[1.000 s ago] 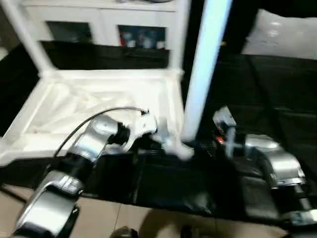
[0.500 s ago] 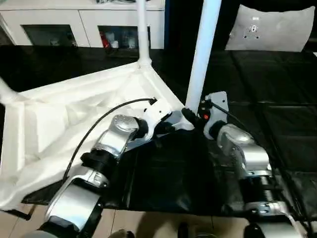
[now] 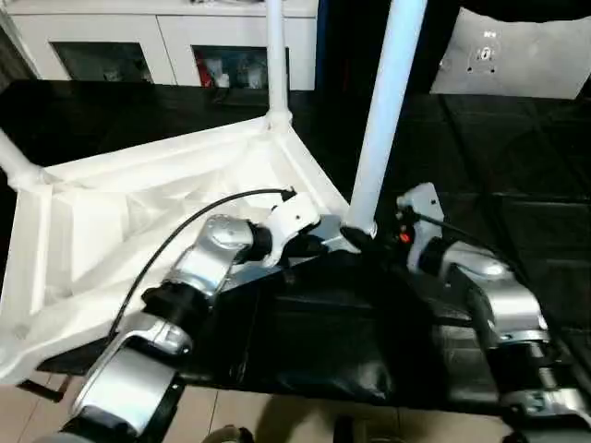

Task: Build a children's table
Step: Rotate leg to tighten

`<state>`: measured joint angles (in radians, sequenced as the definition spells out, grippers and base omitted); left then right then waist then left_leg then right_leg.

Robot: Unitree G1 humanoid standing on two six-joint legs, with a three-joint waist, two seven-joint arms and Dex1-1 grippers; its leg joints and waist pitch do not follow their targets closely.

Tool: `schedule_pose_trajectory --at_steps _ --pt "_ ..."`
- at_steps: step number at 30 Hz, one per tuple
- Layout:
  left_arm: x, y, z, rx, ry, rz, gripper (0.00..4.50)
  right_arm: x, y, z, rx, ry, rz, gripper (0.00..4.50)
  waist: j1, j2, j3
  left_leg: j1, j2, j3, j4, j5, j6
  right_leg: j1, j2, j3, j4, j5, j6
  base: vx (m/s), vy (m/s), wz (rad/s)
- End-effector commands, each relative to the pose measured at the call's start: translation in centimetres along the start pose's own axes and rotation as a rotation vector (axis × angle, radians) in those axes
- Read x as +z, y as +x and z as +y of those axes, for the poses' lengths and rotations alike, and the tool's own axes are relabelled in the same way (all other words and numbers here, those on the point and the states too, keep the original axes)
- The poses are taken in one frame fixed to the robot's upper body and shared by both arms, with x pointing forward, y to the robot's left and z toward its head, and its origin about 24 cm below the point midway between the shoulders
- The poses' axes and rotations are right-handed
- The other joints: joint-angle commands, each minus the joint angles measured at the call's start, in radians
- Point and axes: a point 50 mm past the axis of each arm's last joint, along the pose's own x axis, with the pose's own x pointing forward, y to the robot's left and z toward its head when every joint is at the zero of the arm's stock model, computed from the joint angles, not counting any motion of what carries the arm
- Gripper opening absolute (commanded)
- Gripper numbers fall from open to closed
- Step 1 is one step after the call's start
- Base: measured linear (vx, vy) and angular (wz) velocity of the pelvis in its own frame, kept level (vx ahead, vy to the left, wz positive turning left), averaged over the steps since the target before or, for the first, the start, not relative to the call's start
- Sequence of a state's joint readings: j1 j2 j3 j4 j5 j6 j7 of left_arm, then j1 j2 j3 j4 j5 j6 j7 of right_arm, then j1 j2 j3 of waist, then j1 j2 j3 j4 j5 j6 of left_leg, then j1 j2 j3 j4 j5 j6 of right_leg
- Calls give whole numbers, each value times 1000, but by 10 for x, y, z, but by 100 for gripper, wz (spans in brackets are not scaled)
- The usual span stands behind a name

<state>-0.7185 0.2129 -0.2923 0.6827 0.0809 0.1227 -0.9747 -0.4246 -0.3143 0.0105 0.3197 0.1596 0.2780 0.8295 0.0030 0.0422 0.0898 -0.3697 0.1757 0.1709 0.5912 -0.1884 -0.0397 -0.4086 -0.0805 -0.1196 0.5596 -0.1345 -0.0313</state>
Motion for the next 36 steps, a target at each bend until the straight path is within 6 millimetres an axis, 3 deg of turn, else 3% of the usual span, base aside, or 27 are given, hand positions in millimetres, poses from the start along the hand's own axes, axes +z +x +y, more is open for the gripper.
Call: schedule_pose_trajectory --at_steps 1,5,6,11,14,19,20,21,26,27,36 --pt "9 -7 -4 -94 88 -51 0 1 -9 -1 110 -52 -4 383 6 -12 -75 5 50 -15 -60 -183 125 66 -76 55 -71 -348 -188 0 0 0" --pt "2 -16 -11 -217 137 -43 0 1 -16 -5 217 -60 -4 383 13 -9 -78 5 54 -15 -60 -186 129 67 -76 56 -65 -324 -205 0 0 0" --pt "0 -19 -13 -256 153 -31 0 1 -17 -4 264 -75 6 383 17 -13 -80 6 55 -13 -60 -185 128 67 -75 55 -64 -321 -208 0 0 0" --pt "-6 -29 -18 -352 199 9 0 1 -21 1 436 -93 48 383 40 -8 -82 11 62 -12 -61 -164 127 63 -76 59 -57 -291 -221 0 0 0" --pt "-7 -32 -20 -394 221 21 0 3 -22 3 507 -68 47 358 51 -9 -83 11 62 -11 -61 -163 126 63 -77 59 -55 -291 -220 0 0 0" --pt "-7 -35 -26 -460 246 27 0 2 -20 4 577 -53 57 316 56 -9 -82 12 61 -11 -62 -166 111 62 -77 59 -58 -317 -211 0 0 0" --pt "-7 -35 -27 -468 249 27 0 2 -19 5 588 -50 58 302 54 -19 -82 10 61 -11 -61 -163 113 63 -77 59 -57 -316 -210 0 0 0" --pt "-7 -36 -28 -478 254 27 0 2 -18 6 606 -45 59 292 57 -14 -83 10 62 -13 -62 -154 113 63 -78 59 -54 -316 -209 0 0 0" --pt "-5 -35 -29 -491 259 23 0 0 -16 11 660 -14 66 257 56 -13 -82 10 60 -12 -61 -154 112 62 -76 59 -56 -325 -204 0 0 0" --pt "-5 -34 -29 -492 260 22 0 0 -16 12 669 -7 70 230 57 -14 -82 9 60 -12 -61 -151 112 63 -77 59 -56 -327 -201 0 0 0" --pt "-5 -34 -24 -433 225 23 0 0 -20 20 720 51 49 204 59 -12 -81 10 61 -12 -61 -149 110 62 -74 59 -57 -319 -200 0 0 0"
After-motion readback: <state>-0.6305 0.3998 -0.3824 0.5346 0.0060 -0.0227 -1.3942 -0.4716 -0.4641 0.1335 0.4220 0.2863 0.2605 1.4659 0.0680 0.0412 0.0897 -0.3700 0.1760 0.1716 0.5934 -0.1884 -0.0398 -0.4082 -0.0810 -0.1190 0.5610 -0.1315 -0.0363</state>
